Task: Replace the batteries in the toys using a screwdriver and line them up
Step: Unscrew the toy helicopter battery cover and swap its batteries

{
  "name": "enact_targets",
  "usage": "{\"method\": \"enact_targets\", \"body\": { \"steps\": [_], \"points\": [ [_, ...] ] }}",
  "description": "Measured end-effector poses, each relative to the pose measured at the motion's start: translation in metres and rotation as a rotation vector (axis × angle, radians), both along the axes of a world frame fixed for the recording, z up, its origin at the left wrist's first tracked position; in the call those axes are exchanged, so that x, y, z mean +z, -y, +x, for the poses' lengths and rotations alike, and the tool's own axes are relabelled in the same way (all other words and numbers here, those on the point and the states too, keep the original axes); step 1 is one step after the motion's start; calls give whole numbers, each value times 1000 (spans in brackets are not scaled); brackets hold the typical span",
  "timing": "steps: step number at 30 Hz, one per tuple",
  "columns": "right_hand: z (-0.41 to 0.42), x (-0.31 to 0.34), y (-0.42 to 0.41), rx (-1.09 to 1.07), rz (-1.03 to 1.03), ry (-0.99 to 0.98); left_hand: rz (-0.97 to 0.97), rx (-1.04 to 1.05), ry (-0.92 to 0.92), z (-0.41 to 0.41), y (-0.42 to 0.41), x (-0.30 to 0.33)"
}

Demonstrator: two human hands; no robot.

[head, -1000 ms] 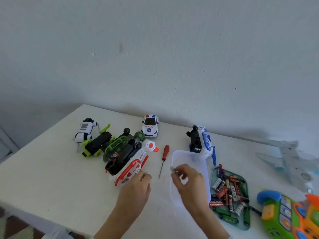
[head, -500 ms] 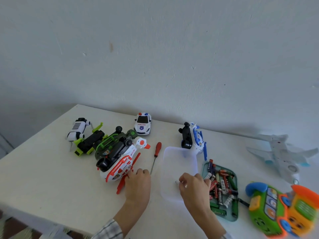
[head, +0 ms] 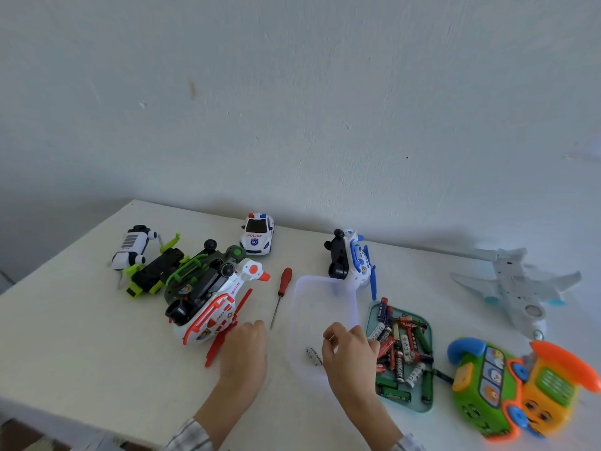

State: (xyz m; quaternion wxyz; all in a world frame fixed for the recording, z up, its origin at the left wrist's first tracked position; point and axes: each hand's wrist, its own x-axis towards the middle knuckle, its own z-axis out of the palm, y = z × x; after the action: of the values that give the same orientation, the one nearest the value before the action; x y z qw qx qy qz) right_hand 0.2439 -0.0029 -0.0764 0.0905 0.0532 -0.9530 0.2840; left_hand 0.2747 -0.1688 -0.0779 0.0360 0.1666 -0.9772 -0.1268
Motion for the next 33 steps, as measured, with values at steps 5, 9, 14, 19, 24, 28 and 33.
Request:
{"method": "enact_targets", "body": {
  "steps": [5, 9, 14, 19, 24, 28, 33],
  "points": [
    [0, 1, -1, 14, -6, 3, 107, -28, -37, -1, 3, -1],
    [0, 4, -4, 65, 3, 42, 181, -54, -64, 0, 5, -2],
    [6, 19, -15, 115, -343, 132, 323, -79, -299, -3, 5, 4],
    [2, 42, -49, -107, -663, 84, 389, -231, -491, -12, -21, 31],
    [-9, 53, -99, -242, -690, 105, 292, -339, -363, -28, -47, 26],
    [-14, 59, -133, -262, -586, 159, 111, -378, -257, -30, -56, 21],
    [-14, 71, -154, -159, -235, 185, 13, -421, -187, -30, -63, 25]
  ]
}}
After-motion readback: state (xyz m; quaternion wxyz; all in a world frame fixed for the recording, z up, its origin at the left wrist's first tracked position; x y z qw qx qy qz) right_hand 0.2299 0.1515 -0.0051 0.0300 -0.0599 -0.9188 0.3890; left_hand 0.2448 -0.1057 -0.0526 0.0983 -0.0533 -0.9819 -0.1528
